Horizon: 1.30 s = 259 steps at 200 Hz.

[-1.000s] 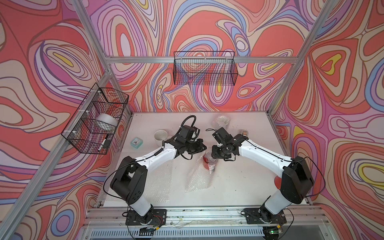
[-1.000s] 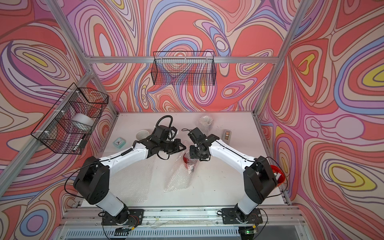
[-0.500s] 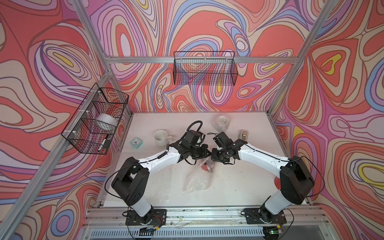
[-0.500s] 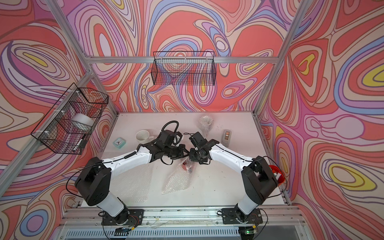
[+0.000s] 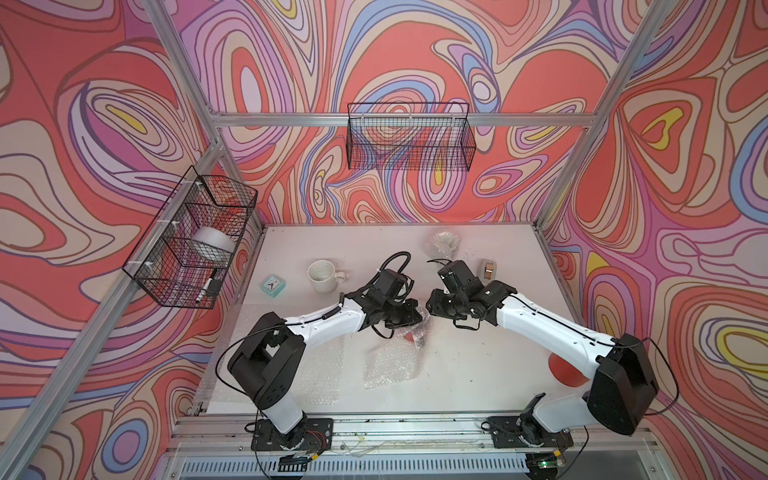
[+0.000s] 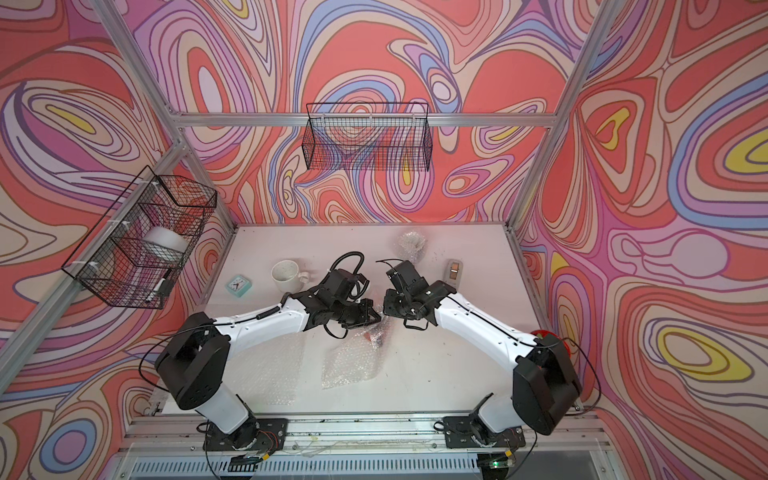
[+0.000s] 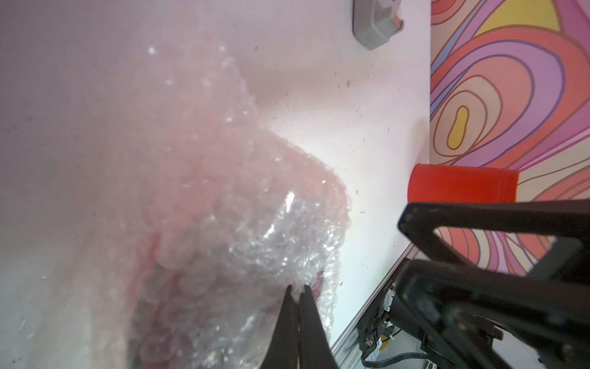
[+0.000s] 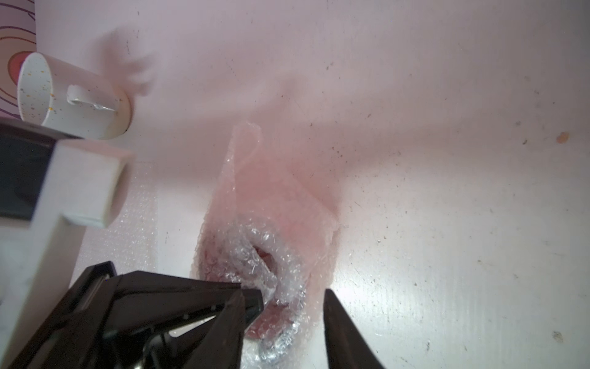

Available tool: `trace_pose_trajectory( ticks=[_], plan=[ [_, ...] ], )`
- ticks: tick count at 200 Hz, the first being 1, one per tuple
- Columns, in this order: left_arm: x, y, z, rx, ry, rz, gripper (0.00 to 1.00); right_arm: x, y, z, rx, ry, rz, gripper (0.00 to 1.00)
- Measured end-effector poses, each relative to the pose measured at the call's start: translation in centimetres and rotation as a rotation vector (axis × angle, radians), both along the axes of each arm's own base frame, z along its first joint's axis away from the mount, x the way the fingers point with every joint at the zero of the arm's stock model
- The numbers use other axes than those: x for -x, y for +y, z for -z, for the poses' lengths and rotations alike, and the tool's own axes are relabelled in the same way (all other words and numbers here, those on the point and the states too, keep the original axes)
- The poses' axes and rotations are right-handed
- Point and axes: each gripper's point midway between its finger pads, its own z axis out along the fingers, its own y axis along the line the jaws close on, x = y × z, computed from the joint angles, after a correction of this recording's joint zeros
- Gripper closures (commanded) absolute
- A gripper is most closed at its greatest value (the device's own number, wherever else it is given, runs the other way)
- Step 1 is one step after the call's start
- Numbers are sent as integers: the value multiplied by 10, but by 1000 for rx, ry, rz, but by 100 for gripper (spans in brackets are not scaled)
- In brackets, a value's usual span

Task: Wrap mugs in bubble wrap
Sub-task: Wrap the mug in bubble wrap.

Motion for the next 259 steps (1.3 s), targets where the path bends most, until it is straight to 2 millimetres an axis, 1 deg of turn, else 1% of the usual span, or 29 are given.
trace_pose_trajectory(
  ticks=[10, 32, 69, 83, 106, 155, 199, 211, 229, 259],
  plan=[
    [1, 1, 6, -14, 11, 3, 100, 0, 0, 2, 7, 4, -7, 43],
    [3, 2, 18, -37, 33, 7, 100, -3, 0, 6, 6, 19, -13, 36],
    [3, 2, 20, -41, 38, 13, 100, -10, -3, 20, -24, 78, -23, 31],
    [3, 2, 20, -41, 38, 13, 100, -9, 0, 26, -32, 101, -40, 29],
    [3, 2, 21, -41, 38, 13, 100, -6, 9, 33, -57, 132, -76, 29],
    [2, 1, 20, -41, 37, 15, 100, -7, 16, 36, -78, 136, -108, 31],
    [1, -1, 18, -31, 25, 22, 100, -13, 16, 67, -33, 182, -100, 33],
    [1, -2, 16, -25, 20, 26, 100, -15, 16, 68, -27, 179, -98, 34],
    [2, -1, 13, -18, 12, 31, 97, -16, 14, 69, -15, 172, -91, 35],
    [6, 2, 4, 7, -19, 33, 95, -16, 15, 71, -14, 175, -78, 37]
  ],
)
